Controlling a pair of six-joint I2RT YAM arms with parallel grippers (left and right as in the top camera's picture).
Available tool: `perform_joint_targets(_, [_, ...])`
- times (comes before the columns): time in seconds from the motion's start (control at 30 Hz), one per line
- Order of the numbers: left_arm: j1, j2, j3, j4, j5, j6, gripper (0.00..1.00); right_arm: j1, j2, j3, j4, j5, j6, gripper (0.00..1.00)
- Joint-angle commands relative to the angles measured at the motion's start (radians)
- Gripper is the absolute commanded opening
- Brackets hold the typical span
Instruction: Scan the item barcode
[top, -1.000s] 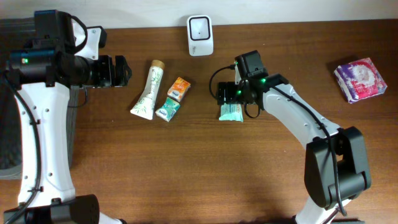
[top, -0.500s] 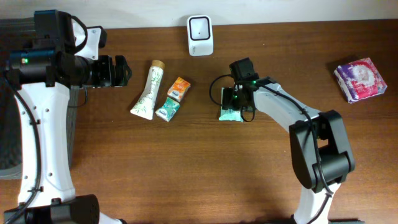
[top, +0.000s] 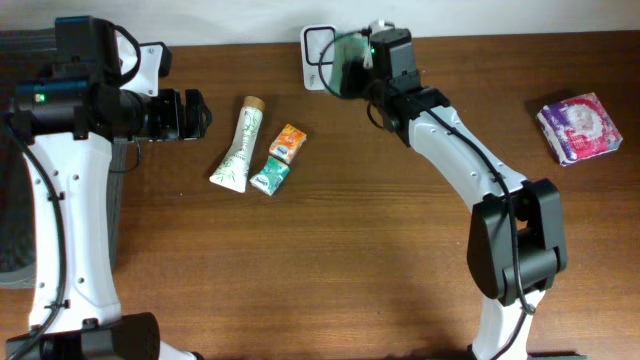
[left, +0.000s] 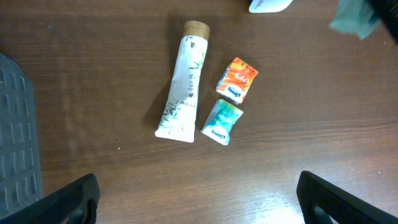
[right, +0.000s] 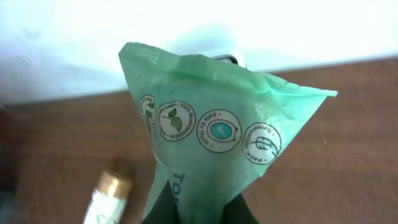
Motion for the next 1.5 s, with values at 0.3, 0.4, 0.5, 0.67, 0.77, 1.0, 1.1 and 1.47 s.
perform_joint_targets(0.3, [-0.001,0.001,0.003,-0.001,0.011,0.001,0.99,0.003,0.258,0.376,0.204,0.014,0.205,0.04])
perform_joint_targets(0.4, [-0.001,0.001,0.003,-0.001,0.011,0.001,0.99,0.003,0.407,0.544,0.071,0.014,0.22,0.05])
perform_joint_targets(0.5, [-0.001,0.001,0.003,-0.001,0.011,0.001,0.99,0.004,0.455,0.544,0.035,0.013,0.22,0.05])
perform_joint_targets(0.67, [-0.001,0.001,0.003,-0.001,0.011,0.001,0.99,0.003,0.462,0.544,0.024,-0.021,0.22,0.05])
perform_joint_targets(0.77, [-0.001,0.001,0.003,-0.001,0.011,0.001,0.99,0.003,0.462,0.544,-0.014,-0.039,0.22,0.04])
perform_joint_targets(1.0, [-0.001,0.001,0.003,-0.001,0.011,0.001,0.99,0.002,0.462,0.544,-0.173,-0.069,0.216,0.04])
perform_joint_targets(1.1, [-0.001,0.001,0.003,-0.001,0.011,0.001,0.99,0.001,0.455,0.551,-0.165,-0.07,0.215,0.04])
perform_joint_targets(1.47, [-0.001,0.001,0.003,-0.001,0.011,0.001,0.99,-0.275,0.208,0.574,-0.558,-0.001,0.175,0.04])
